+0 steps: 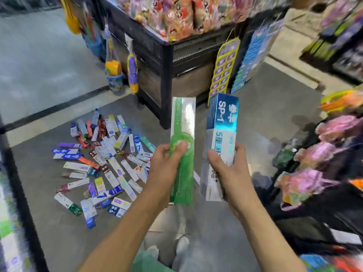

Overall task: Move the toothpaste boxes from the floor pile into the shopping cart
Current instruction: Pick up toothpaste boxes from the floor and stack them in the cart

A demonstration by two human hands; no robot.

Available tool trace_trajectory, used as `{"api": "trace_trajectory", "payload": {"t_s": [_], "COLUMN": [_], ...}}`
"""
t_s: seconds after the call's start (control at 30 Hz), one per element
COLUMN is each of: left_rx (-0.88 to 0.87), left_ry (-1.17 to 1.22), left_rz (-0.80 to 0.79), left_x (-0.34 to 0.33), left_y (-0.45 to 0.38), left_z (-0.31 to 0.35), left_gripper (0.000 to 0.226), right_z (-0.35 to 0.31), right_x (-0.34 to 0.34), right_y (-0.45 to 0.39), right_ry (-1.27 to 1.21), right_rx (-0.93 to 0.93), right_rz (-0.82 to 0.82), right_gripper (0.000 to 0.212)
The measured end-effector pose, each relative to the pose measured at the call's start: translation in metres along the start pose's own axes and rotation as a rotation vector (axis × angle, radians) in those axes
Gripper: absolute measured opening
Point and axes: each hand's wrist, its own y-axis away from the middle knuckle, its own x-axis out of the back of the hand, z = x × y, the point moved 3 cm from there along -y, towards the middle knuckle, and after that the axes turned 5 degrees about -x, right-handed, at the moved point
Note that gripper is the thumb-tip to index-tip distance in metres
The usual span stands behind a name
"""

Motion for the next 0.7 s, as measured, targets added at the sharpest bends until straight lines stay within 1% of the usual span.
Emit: {"api": "trace_trajectory", "payload": {"t_s": [0.1,0.13,0.23,0.37,0.43,0.53,0.63,0.7], "left_rx": [-0.032,-0.041,-0.058,-0.023,0.011,0.055,0.096,0.119], "left_ry": [0.014,0.001,0.01,-0.061,-0.091,-0.114,-0.15,-0.178], "left_rz": [-0.117,-0.159,-0.292,-0.502,-0.605,-0.811,-1.003,-1.114], "left_x": [-0.022,-0.029,-0.048,-0.069,-0.081,-0.105,-0.131,-0.149], "left_y": [0.022,0.028,0.05,0.083,0.106,0.154,0.21,0.25], "left_z": [0.025,0.032,0.054,0.063,0.057,0.042,0.019,-0.001], "left_gripper": [0.056,0.054,0.036,0.035,0.036,0.038,0.038,0.036], "right_z": [-0.03,-0.035,-0.048,-0.054,-0.052,-0.042,-0.024,-0.01], "right_x": [0.013,0.018,0.027,0.044,0.058,0.086,0.118,0.14], "right_y": [0.032,0.043,0.077,0.132,0.164,0.222,0.285,0.329], "right_ry": [-0.041,-0.053,-0.092,-0.143,-0.137,-0.129,-0.167,-0.201], "right_rx": [0.04,0.05,0.079,0.106,0.121,0.116,0.09,0.073], "right_rz": [0.085,0.134,0.291,0.515,0.637,0.827,1.002,1.107], "right_gripper": [0.041,0.043,0.047,0.052,0.052,0.059,0.056,0.059]}}
